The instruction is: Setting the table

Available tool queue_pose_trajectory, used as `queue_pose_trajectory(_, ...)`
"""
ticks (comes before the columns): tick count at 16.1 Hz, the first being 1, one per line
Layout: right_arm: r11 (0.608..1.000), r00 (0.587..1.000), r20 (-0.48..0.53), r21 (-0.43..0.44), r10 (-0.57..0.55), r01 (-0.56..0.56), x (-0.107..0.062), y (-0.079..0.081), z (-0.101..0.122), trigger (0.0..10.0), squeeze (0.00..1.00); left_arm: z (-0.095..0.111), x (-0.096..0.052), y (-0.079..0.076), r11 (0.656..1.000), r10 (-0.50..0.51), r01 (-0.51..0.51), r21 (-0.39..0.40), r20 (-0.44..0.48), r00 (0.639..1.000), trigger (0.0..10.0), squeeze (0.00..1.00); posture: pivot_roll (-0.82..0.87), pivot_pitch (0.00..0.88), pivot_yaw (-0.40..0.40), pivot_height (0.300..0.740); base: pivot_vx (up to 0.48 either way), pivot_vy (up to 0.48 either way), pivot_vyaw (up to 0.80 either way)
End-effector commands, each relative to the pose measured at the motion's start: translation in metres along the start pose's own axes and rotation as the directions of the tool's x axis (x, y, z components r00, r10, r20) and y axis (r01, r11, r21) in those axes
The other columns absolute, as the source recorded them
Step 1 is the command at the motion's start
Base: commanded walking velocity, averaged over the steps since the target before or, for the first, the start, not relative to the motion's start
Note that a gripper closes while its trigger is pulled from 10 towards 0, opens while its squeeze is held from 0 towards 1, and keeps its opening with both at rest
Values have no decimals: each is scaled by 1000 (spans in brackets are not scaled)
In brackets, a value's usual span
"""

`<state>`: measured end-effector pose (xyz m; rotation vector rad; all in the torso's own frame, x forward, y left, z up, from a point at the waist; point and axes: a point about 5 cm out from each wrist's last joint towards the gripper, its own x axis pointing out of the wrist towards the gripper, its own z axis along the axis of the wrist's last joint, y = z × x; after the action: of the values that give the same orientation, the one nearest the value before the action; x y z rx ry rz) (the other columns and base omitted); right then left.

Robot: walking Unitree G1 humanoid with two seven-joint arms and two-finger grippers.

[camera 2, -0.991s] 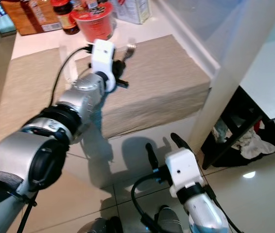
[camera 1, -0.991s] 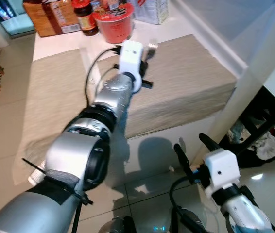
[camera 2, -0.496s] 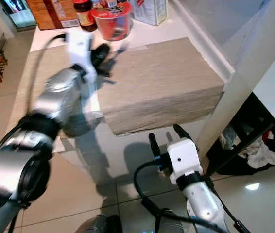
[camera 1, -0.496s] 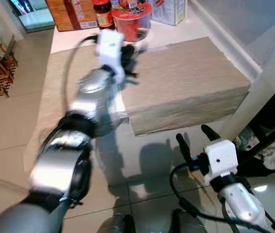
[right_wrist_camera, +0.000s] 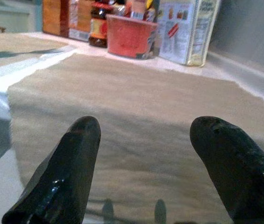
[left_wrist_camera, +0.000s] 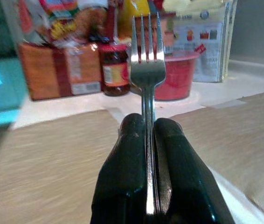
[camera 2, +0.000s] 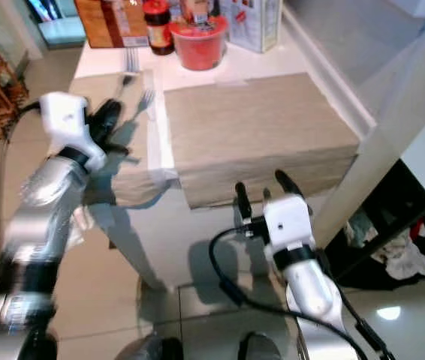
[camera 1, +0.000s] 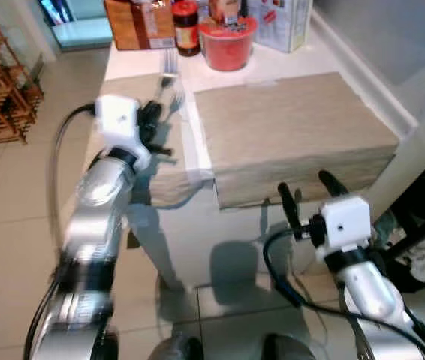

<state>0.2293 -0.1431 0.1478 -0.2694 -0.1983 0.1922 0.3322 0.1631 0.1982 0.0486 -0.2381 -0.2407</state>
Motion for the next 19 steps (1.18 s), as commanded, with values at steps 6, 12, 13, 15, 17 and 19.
queue_pose_trajectory(6, 999, 999, 16, 23, -31, 31, 11, -2, -5, 10000, 0, -12, -35, -16, 999, 19, -22, -37, -79, 997, 0, 0, -14, 36, 49, 740, 0, 0, 0)
queue_pose_trajectory(12, 999, 999, 0, 40, -32, 32, 14, -1, -15, 10000, 0, -16, -34, -29, 995, 12, -23, -97, -117, 993, 0, 0, -27, 28, 40, 740, -400, 0, 0)
queue_pose_trajectory(13, 999, 1000, -3, 40, -31, 31, 13, -1, -16, 10000, 0, -16, -33, -29, 995, 13, -24, -96, -118, 993, 0, 0, -27, 28, 40, 740, -480, 0, 0)
queue_pose_trajectory(15, 999, 1000, -6, 41, -30, 30, 13, 0, -17, 10000, 0, -16, -31, -29, 995, 12, -23, -92, -117, 993, 0, 0, -30, 32, 41, 740, -240, 0, 0)
queue_pose_trajectory(17, 999, 1000, -8, 42, -28, 29, 13, 1, -17, 10000, 0, -15, -29, -32, 996, 3, -13, -87, -116, 993, 0, 0, -32, 32, 42, 740, 0, 0, 0)
queue_pose_trajectory(19, 999, 1000, -11, 41, -28, 29, 13, 1, -18, 10000, 0, -15, -28, -36, 997, -8, -1, -77, -117, 993, 0, 0, -34, 34, 43, 740, 0, -219, 0)
